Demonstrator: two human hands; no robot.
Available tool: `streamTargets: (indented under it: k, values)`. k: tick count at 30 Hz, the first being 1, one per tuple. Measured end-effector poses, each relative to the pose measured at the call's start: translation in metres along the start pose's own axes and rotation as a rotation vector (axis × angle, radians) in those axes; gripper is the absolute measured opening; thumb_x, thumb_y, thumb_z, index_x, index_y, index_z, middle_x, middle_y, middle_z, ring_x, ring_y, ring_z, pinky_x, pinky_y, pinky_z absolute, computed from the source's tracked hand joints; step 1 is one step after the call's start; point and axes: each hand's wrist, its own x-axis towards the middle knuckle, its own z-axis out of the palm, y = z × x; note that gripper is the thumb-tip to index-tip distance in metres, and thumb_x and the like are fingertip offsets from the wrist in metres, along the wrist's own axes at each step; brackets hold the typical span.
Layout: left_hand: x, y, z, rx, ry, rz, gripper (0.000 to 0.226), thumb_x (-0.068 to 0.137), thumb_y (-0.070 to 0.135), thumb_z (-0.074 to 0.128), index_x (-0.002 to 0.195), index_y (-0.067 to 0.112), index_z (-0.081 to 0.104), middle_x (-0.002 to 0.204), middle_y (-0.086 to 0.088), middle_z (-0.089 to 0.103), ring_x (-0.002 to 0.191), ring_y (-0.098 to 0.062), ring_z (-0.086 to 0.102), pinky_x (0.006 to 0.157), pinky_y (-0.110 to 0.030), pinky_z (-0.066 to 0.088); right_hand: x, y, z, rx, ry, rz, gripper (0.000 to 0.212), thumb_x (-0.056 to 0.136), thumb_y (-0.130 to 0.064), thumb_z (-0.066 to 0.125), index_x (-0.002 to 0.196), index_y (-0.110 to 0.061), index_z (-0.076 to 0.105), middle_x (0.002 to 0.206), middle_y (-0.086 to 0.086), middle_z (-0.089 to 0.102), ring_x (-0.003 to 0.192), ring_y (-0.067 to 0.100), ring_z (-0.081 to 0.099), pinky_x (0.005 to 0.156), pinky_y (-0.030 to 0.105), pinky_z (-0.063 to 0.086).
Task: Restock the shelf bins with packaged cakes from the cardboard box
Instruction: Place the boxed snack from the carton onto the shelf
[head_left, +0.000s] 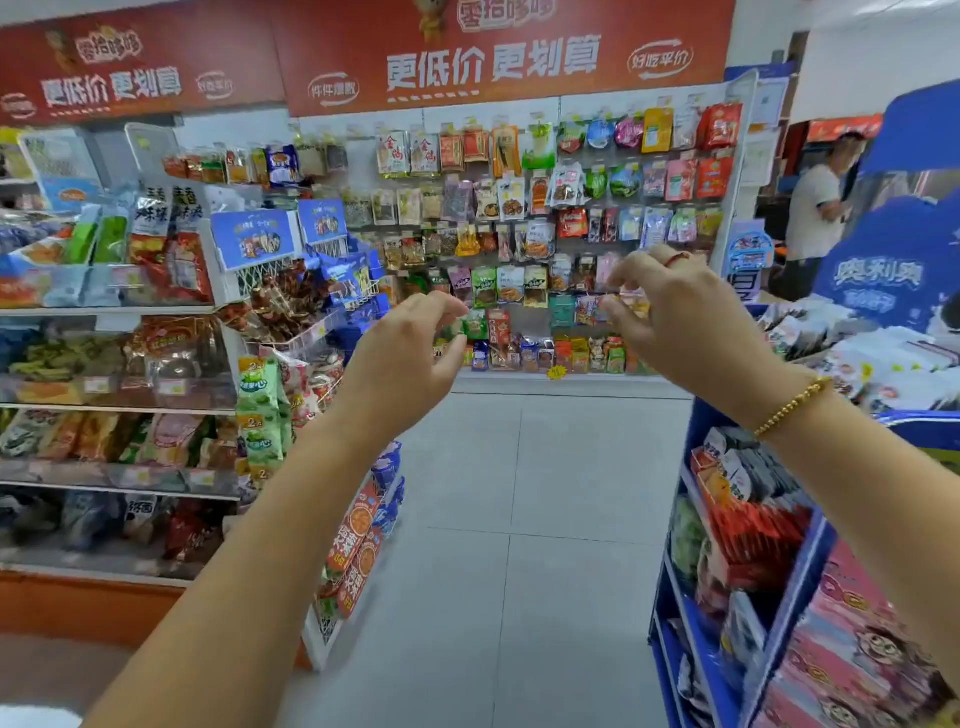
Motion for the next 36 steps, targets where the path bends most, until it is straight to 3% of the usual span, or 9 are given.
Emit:
streamTargets:
  k: [4,7,12,17,23,30,36]
  values:
    - [0.034,-0.049,0.034,0.002,-0.039,-0.006,0.026,0.092,0.016,0.059,0.117,0.011,0.061,0.11,-0.003,0.065,0.099,-0.016,0.061,0.084,-0.033,0.051,0.036,0.013,0.058,-0.028,-0.001,0.038,0.023,0.093,-0.024,0.058,0.107,-0.006,0.06,0.097,0.013,0.059,0.083,0.024,0.047,0.071,0.032,0.039]
    - [0.064,-0.089,0.064,-0.002,-0.053,0.003,0.025,0.092,0.016,0.059,0.116,0.011,0.06,0.11,-0.004,0.065,0.098,-0.019,0.062,0.083,-0.042,0.053,0.065,0.031,0.102,-0.039,-0.009,0.049,0.022,0.091,-0.024,0.06,0.106,-0.007,0.061,0.098,0.012,0.06,0.087,0.029,0.053,0.07,0.03,0.036]
    - [0.11,-0.134,0.115,-0.018,-0.075,-0.024,0.027,0.093,0.015,0.057,0.119,0.011,0.06,0.112,-0.002,0.064,0.101,-0.013,0.058,0.083,-0.023,0.045,0.108,0.067,0.167,-0.038,-0.027,0.048,0.022,0.09,-0.023,0.06,0.104,-0.006,0.061,0.097,0.013,0.061,0.089,0.032,0.057,0.074,0.037,0.047]
    - [0.159,-0.174,0.178,-0.011,-0.128,-0.053,0.026,0.094,0.017,0.056,0.119,0.011,0.059,0.113,-0.002,0.064,0.103,-0.013,0.058,0.085,-0.019,0.041,0.145,0.113,0.241,0.011,-0.067,0.057,0.02,0.09,-0.022,0.059,0.103,-0.007,0.061,0.098,0.012,0.061,0.089,0.031,0.056,0.074,0.037,0.045]
    - [0.231,-0.216,0.258,0.01,-0.094,-0.072,0.027,0.093,0.015,0.057,0.119,0.01,0.06,0.111,-0.002,0.064,0.099,-0.01,0.056,0.084,-0.021,0.042,0.203,0.182,0.324,0.024,-0.103,0.007,0.02,0.091,-0.022,0.059,0.104,-0.007,0.061,0.095,0.01,0.059,0.087,0.027,0.055,0.071,0.027,0.036]
    - [0.325,-0.253,0.348,-0.007,-0.069,-0.121,0.027,0.092,0.015,0.057,0.118,0.01,0.06,0.109,-0.003,0.063,0.096,-0.016,0.059,0.083,-0.029,0.047,0.274,0.269,0.397,0.031,-0.152,-0.009,0.023,0.093,-0.027,0.056,0.108,-0.009,0.059,0.099,0.008,0.059,0.09,0.023,0.054,0.076,0.033,0.046]
    - [0.388,-0.309,0.423,0.001,-0.113,-0.133,0.025,0.093,0.017,0.057,0.117,0.012,0.06,0.108,-0.002,0.063,0.098,-0.015,0.059,0.08,-0.032,0.05,0.327,0.324,0.475,0.026,-0.202,-0.01,0.023,0.093,-0.025,0.056,0.108,-0.008,0.059,0.106,0.009,0.059,0.093,0.025,0.054,0.075,0.028,0.038]
